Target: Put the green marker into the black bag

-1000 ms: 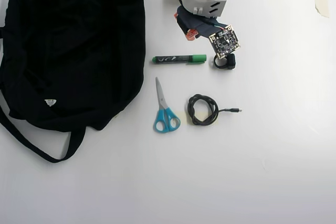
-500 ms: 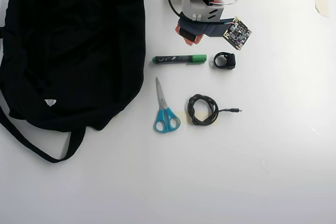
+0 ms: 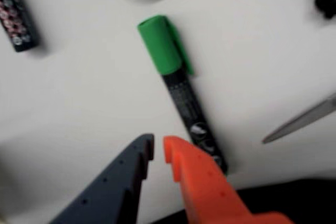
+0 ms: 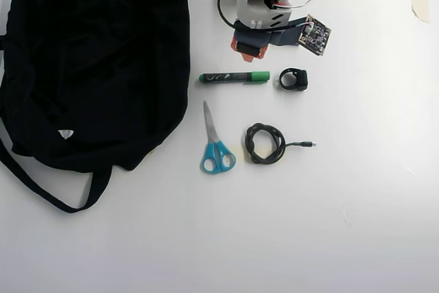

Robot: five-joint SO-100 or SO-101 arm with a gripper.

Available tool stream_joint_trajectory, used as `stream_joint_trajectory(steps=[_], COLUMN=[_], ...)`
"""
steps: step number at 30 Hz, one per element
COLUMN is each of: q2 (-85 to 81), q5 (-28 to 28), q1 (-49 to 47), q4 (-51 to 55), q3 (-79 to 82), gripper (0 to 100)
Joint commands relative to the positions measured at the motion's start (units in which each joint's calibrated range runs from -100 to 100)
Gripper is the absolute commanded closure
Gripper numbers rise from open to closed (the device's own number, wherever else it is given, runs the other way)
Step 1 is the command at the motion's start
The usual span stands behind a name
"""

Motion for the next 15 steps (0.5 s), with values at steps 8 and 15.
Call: stream_joint_trajectory(steps=[8, 15], q2=[-0.95, -0.95], q5=[2.79, 4.26], q1=[0.5, 0.65], q4=[-5.58, -8.76], q3=[3.69, 6.03], gripper=[98, 88])
